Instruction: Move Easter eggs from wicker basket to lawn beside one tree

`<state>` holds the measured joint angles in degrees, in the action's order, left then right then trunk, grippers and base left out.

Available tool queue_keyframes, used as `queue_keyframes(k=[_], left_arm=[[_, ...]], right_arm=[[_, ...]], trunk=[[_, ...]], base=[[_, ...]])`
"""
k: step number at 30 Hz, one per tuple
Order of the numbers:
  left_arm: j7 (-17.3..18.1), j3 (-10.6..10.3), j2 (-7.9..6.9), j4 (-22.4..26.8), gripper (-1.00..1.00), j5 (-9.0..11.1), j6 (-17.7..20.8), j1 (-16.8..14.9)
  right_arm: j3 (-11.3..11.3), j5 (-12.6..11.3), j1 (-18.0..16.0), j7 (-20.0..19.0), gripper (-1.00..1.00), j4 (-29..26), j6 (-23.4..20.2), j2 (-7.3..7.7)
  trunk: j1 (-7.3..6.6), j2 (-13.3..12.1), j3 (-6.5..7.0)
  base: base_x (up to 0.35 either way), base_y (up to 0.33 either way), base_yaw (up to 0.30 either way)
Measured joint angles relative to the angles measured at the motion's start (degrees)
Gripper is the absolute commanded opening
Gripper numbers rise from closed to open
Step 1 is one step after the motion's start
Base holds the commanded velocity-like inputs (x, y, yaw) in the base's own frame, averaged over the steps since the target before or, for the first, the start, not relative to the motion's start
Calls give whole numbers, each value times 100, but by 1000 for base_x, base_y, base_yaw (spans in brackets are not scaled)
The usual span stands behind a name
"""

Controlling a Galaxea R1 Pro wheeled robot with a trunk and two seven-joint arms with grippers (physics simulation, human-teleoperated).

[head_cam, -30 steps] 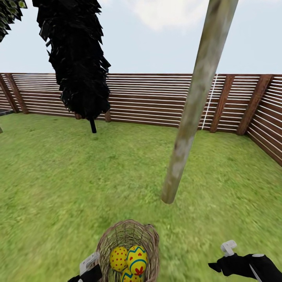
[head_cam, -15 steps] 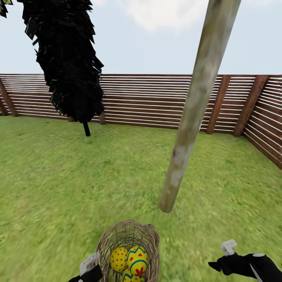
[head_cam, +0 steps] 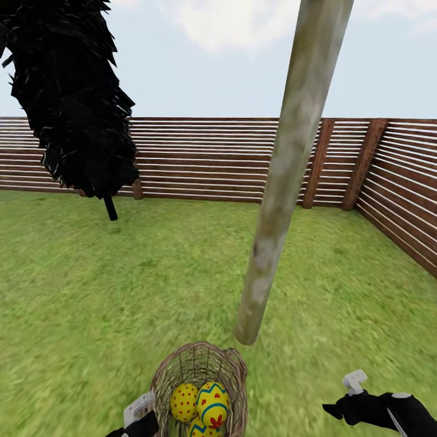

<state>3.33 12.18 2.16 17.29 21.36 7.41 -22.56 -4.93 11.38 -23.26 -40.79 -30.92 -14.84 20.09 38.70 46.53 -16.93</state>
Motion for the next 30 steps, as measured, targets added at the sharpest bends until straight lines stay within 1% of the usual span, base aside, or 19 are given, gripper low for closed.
queue_keyframes(k=[4,7,11,16,18,30], left_arm=[[3,-1,0,0,-100,1,-10,0],[22,-13,-2,20,-100,13,-25,0],[37,-8,-7,27,-100,6,-28,-1],[38,-6,-8,16,-100,8,-27,0],[42,-3,-9,31,-100,15,-34,-1],[39,-8,-9,-19,-100,18,-27,0]], right_arm=[[-4,1,3,-5,100,1,55,-6],[-11,-14,0,-15,100,6,60,-1],[-15,-25,2,-17,100,7,53,0],[-14,-16,3,-17,100,0,62,-8],[-9,-17,2,-12,100,2,64,-9],[-6,-16,2,0,100,9,149,-9]], trunk=[[1,0,0],[3,-1,-16],[4,-1,-50],[113,199,-152],[113,200,-152],[110,201,-152]], base=[[268,0,0],[14,0,-17],[0,0,-138],[0,0,-16],[3,0,0],[324,0,0]])
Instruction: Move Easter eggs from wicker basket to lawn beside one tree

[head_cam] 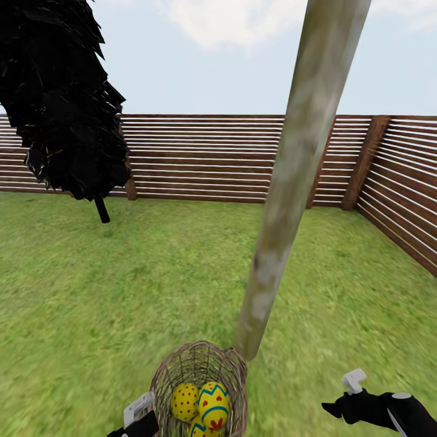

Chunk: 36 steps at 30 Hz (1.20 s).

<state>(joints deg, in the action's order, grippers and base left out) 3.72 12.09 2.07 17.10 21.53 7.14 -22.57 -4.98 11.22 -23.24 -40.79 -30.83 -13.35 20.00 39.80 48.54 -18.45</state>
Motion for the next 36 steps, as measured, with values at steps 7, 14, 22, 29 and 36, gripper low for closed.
queue_keyframes(k=[7,14,22,29,36], left_arm=[[7,10,7,60,-100,-9,-29,0],[7,2,9,62,-100,-2,-28,0],[7,2,9,62,-100,-2,-27,0],[7,4,9,62,-100,-7,-27,0],[7,1,9,58,-100,-5,-27,0]], right_arm=[[0,0,2,0,100,0,1,0],[0,0,0,0,100,4,1,-1],[-753,-175,-1,-2473,100,-147,-38,562],[-776,-131,1,-2169,100,-65,-7,560],[-764,-144,6,-932,100,-45,172,579]], trunk=[[3,-1,0],[113,198,-89],[289,520,-233],[442,801,-359],[596,1082,-485]], base=[[63,0,0],[0,0,0],[0,0,0],[0,0,0],[0,0,0]])
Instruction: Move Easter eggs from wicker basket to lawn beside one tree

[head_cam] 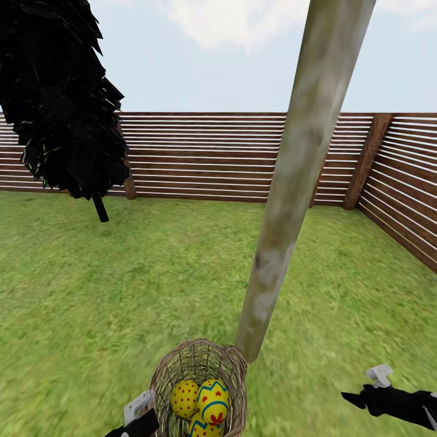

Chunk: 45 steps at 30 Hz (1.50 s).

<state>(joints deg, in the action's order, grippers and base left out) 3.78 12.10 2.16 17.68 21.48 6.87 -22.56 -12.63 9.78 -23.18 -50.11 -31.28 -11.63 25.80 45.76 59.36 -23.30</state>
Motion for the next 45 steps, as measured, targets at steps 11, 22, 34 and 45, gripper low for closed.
queue_keyframes(k=[11,22,34,45], left_arm=[[0,-2,0,-14,-100,1,9,0],[9,3,28,-43,-100,-8,9,-1],[5,-3,27,-33,-100,-7,9,0],[9,1,35,-41,-100,-7,9,0]], right_arm=[[17,8,10,-68,100,14,188,-25],[35,-18,62,-53,100,515,177,-58],[36,-30,63,-67,100,513,176,-60],[36,1,63,-54,100,521,177,-59]], trunk=[[242,442,-198],[483,883,-395],[747,1365,-611],[989,1806,-809]], base=[[0,0,0],[0,0,0],[0,0,0],[0,0,0]])
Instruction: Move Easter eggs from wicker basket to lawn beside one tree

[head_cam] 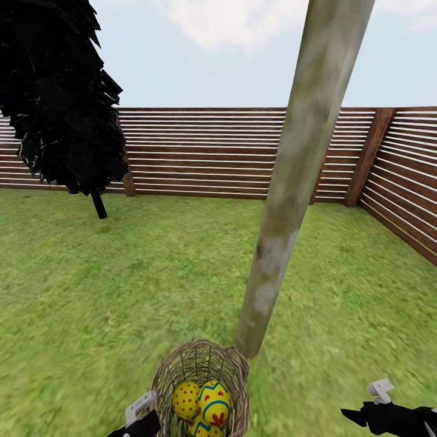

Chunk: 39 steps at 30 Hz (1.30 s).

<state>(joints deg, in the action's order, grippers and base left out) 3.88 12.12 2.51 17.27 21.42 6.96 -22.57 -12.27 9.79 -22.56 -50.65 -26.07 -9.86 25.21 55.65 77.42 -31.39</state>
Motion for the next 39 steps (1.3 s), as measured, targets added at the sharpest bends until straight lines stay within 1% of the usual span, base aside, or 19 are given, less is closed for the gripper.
queue_keyframes(k=[16,20,39], left_arm=[[0,2,-16,-9,-100,-2,9,0],[0,1,6,-9,-100,-3,6,0],[0,-2,0,-4,-100,-1,7,0]], right_arm=[[0,-9,0,-35,100,-19,-47,-1],[0,-6,0,-33,100,-19,-27,-1],[0,-9,0,-34,100,-21,-38,1]], trunk=[[352,642,-287],[439,802,-359],[857,1565,-701]], base=[[0,0,0],[0,0,0],[0,0,0]])
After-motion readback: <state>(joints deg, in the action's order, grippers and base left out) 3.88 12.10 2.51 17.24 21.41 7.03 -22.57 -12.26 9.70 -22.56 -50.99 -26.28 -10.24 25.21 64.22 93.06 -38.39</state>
